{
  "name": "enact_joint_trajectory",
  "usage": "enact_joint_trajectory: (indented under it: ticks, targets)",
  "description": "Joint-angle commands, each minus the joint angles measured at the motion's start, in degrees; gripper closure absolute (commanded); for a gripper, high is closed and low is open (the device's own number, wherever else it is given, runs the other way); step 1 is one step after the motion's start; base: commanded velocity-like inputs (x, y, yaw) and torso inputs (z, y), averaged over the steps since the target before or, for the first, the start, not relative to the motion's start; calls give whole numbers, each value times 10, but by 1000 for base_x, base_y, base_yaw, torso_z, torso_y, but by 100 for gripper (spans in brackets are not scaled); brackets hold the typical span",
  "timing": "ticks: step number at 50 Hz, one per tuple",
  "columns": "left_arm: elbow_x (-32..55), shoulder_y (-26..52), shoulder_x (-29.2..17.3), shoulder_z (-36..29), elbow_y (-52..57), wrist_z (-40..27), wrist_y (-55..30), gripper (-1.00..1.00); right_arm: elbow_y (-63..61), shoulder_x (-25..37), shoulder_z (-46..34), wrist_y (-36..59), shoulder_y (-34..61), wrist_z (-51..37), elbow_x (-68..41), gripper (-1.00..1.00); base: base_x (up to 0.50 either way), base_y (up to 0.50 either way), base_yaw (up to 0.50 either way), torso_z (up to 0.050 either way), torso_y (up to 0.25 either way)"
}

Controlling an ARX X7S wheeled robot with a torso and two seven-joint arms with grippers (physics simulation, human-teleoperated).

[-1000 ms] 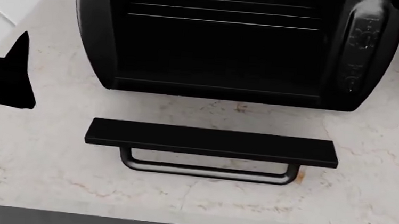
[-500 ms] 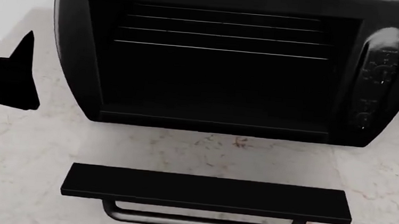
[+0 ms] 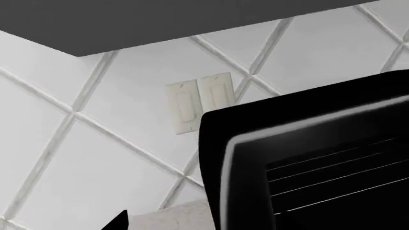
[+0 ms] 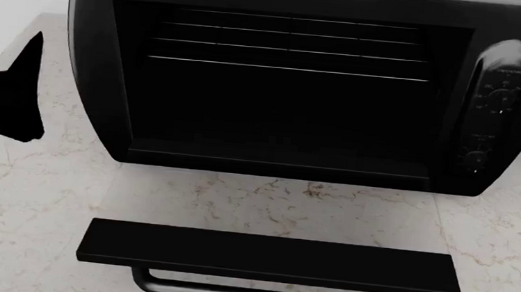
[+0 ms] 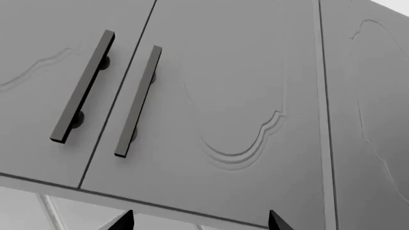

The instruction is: Close the toaster oven door.

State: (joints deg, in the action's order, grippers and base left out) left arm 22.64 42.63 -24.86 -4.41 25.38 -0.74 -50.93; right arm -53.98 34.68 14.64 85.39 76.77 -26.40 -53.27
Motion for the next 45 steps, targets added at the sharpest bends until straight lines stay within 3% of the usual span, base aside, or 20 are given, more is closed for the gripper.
enact_joint_trajectory:
  ticks: [1,25,45]
  targets:
    - [-63,-20,-86,-56,-10,77,131,-100,7,7,-7,-10,3,-14,-14,-100,0,0,0,0,0]
    - [-203,-66,-238,-147,-85,193,398,-100,14,22,-5,-19,8,-38,-50,-100,0,0,0,0,0]
    - [-256,-67,-321,-196,-116,279,496,-100,20,31,-9,-33,7,-62,-75,-100,0,0,0,0,0]
